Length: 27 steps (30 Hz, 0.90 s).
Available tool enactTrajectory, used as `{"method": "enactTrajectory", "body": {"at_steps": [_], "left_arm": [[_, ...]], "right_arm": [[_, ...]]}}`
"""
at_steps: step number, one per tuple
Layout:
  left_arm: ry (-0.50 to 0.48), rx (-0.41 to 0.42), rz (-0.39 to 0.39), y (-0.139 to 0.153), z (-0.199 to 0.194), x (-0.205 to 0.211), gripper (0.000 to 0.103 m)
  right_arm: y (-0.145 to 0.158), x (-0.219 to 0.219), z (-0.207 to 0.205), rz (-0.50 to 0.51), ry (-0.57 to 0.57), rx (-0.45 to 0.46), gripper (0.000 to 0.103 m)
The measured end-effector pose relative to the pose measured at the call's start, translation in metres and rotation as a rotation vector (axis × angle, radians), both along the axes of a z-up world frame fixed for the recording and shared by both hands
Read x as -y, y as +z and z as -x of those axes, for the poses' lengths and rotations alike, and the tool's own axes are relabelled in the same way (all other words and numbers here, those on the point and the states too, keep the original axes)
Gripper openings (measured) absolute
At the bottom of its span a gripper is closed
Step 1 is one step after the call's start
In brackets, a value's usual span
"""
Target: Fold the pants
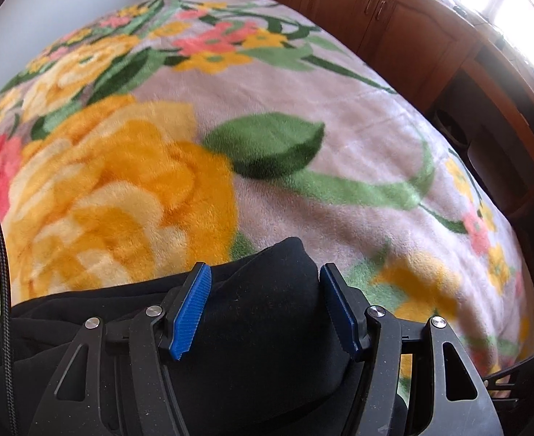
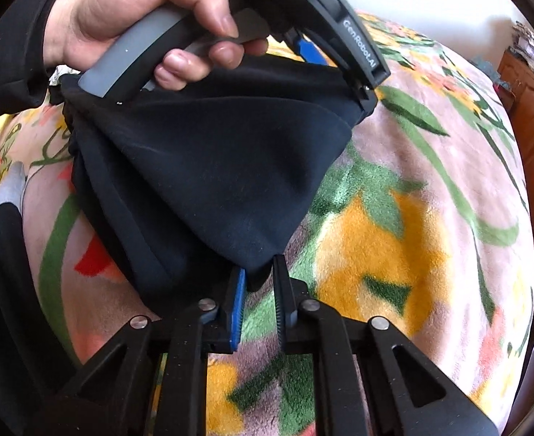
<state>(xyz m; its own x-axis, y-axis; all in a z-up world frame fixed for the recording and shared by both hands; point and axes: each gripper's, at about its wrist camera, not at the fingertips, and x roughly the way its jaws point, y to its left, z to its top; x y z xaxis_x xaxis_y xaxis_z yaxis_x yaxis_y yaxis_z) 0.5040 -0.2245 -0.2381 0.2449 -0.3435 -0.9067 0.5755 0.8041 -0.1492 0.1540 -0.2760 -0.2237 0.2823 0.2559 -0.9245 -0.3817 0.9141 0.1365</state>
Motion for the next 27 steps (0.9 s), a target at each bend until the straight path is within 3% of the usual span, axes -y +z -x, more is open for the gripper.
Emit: {"method": "enactTrajectory", "body": {"at_steps": [2,4,7,10,17,21,27], "left_arm": [[-0.006,-0.019,-0.021,-0.006,-0.005,0.004,0.064],[-0.024,-0.023,-0.055,-0.01,-0.005,0.01,0.041],[-0.056,0.005,-0.103,-0.013,-0.003,0.021,0.024],[-0.047,0.056,-0.132,-0.011,-0.001,0.026,0.021],[0.016,0.124,-0.111,0.011,-0.006,0.02,0.019],[0.005,0.164,-0.128,0.019,-0.004,0.019,0.019],[0.04,0.092,-0.073,0.013,-0.008,0.017,0.025]], "right_arm": [[-0.002,-0.003,-0.003,0.004,0.001,-0.005,0.014],[0.0,-0.004,-0.003,0.006,0.009,0.007,0.011],[0.006,0.001,-0.002,-0.017,0.009,0.016,0.008],[0.017,0.008,-0.003,-0.052,0.013,0.005,0.008],[0.038,0.005,0.008,-0.021,0.128,-0.019,0.007],[0.05,-0.006,0.017,-0.016,0.171,-0.008,0.007],[0.047,-0.001,0.01,-0.026,0.131,-0.048,0.007]]}}
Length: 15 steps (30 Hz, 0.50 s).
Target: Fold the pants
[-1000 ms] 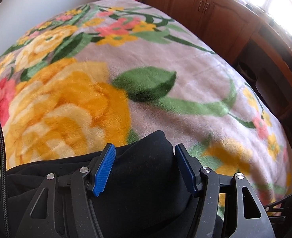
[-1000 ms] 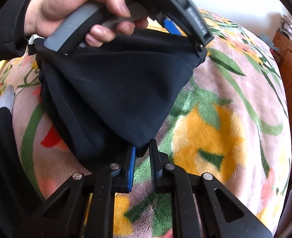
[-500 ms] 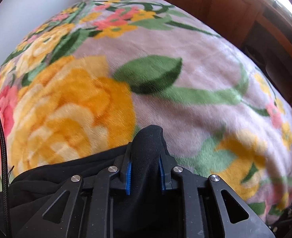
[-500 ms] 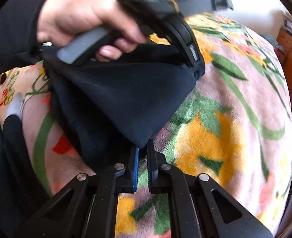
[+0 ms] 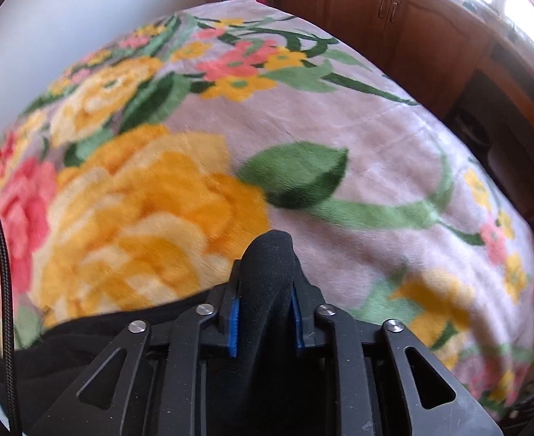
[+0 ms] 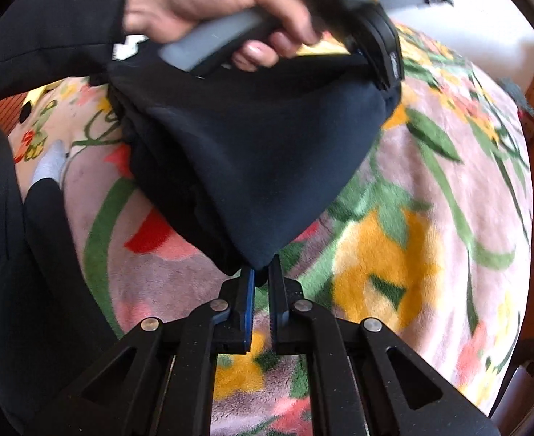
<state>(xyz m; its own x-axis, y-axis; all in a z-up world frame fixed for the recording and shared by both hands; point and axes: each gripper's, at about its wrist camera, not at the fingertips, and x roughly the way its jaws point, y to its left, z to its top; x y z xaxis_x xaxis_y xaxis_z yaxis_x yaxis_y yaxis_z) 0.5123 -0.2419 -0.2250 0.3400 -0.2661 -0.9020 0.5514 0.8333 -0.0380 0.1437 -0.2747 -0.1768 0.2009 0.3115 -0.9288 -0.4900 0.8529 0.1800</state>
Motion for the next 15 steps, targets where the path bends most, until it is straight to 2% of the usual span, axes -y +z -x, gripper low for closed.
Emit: {"method": "enactTrajectory", "body": {"at_steps": [3,7,8,10,12,15], "left_arm": [[0.003,0.032,0.062,0.011,0.004,-0.008,0.027],[-0.021,0.06,0.187,0.037,0.02,-0.032,0.035],[-0.029,0.086,0.198,0.045,0.026,-0.038,0.037],[-0.038,0.138,0.201,0.06,0.04,-0.049,0.046],[-0.038,0.17,0.223,0.073,0.059,-0.065,0.046],[-0.037,0.209,0.231,0.086,0.089,-0.09,0.05]], "right_arm": [[0.005,0.008,-0.001,-0.054,-0.053,-0.024,0.008],[0.024,0.023,-0.001,-0.103,-0.12,-0.009,0.011],[0.029,0.027,-0.002,-0.111,-0.137,-0.001,0.013],[0.042,0.034,-0.004,-0.118,-0.176,0.027,0.024],[0.051,0.034,-0.008,-0.1,-0.202,0.06,0.031],[0.057,0.031,-0.021,-0.104,-0.262,0.083,0.035]]}}
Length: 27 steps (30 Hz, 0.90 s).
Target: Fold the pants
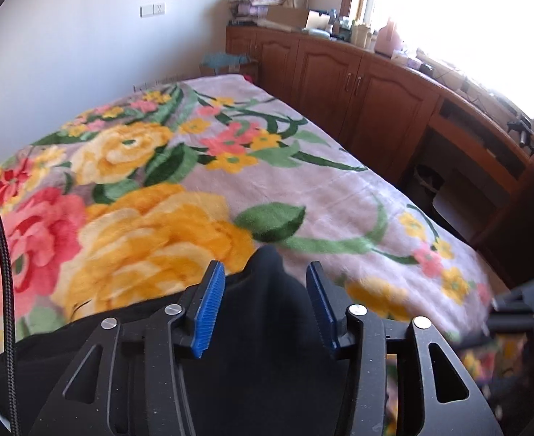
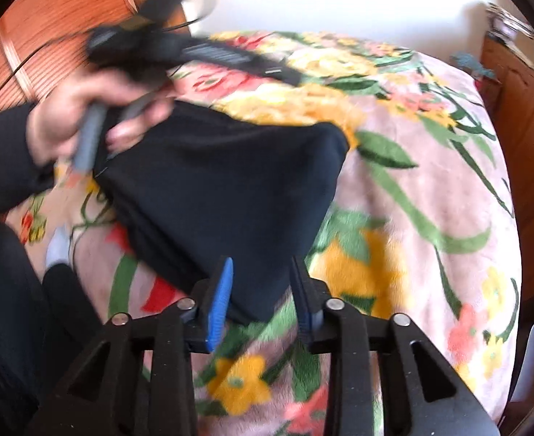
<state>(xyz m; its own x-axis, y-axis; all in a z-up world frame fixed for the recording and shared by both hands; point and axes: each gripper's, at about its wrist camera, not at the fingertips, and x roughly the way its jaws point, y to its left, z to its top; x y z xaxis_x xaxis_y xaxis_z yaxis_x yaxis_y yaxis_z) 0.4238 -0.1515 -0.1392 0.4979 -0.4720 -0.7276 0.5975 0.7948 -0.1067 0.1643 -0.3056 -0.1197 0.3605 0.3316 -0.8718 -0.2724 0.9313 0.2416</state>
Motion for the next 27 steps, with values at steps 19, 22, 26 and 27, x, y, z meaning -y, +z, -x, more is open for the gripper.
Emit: {"method": "enactTrajectory", "body": {"at_steps": [19,22,26,27], "left_arm": [[0.237,0.017,-0.054,-0.031,0.104,-0.139,0.054],[0.237,0.009,-0.051,-0.042,0.102,-0.138,0.054],[0.24,-0.036,-0.068,-0.063,0.085,-0.126,0.054],[0.244,-0.039,-0.077,-0.067,0.081,-0.124,0.054]], "right_arm": [[-0.017,-0.041,-0.045,0.035,-0.191,0.005,0.05],[-0.033,-0.042,-0.048,0.053,-0.193,-0.024,0.05],[-0.056,-0.045,-0.048,0.106,-0.163,-0.076,0.05],[-0.063,-0.045,-0.049,0.117,-0.162,-0.093,0.05]]}}
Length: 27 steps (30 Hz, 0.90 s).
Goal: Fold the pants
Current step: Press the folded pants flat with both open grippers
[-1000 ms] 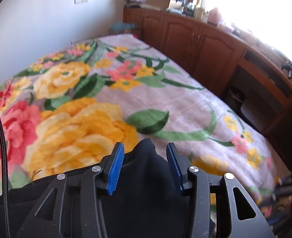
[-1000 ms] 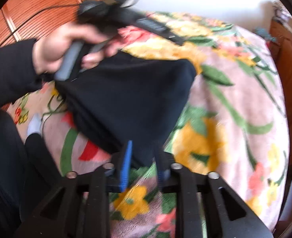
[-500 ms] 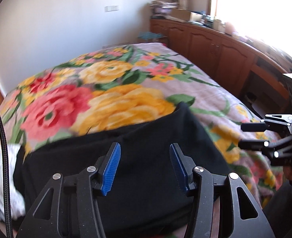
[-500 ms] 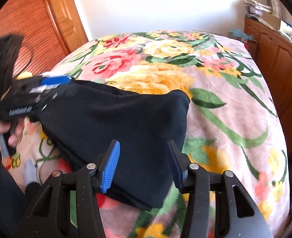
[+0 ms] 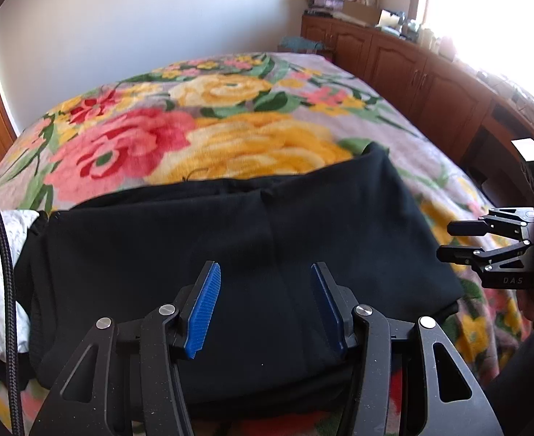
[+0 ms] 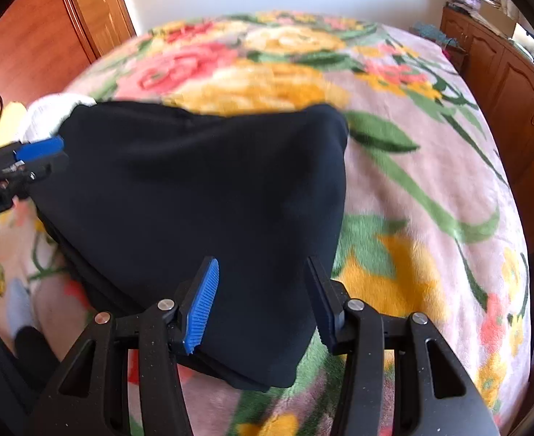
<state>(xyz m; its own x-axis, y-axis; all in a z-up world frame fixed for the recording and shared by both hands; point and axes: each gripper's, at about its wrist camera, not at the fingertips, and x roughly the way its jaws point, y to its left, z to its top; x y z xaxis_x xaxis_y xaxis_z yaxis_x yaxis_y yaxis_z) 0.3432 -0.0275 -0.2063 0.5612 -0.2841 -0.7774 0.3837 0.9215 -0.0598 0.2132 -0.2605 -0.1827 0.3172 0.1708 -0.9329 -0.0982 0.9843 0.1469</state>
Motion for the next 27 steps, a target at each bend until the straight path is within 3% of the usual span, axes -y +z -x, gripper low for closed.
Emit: {"method": "enactTrajectory", "body": {"at_steps": [8,17,27], "left_arm": [[0.03,-0.071,-0.037,-0.029,-0.027,0.01,0.054],[0.015,-0.138,-0.107,-0.063,-0.042,0.026,0.054],[0.081,-0.125,-0.032,-0.086,-0.054,0.025,0.065]], "right_arm": [[-0.04,0.017,-0.005,0.011,-0.032,-0.118,0.051],[-0.053,0.026,0.0,-0.022,-0.063,-0.192,0.052],[-0.068,0.035,0.007,-0.105,-0.107,-0.286,0.052]]}}
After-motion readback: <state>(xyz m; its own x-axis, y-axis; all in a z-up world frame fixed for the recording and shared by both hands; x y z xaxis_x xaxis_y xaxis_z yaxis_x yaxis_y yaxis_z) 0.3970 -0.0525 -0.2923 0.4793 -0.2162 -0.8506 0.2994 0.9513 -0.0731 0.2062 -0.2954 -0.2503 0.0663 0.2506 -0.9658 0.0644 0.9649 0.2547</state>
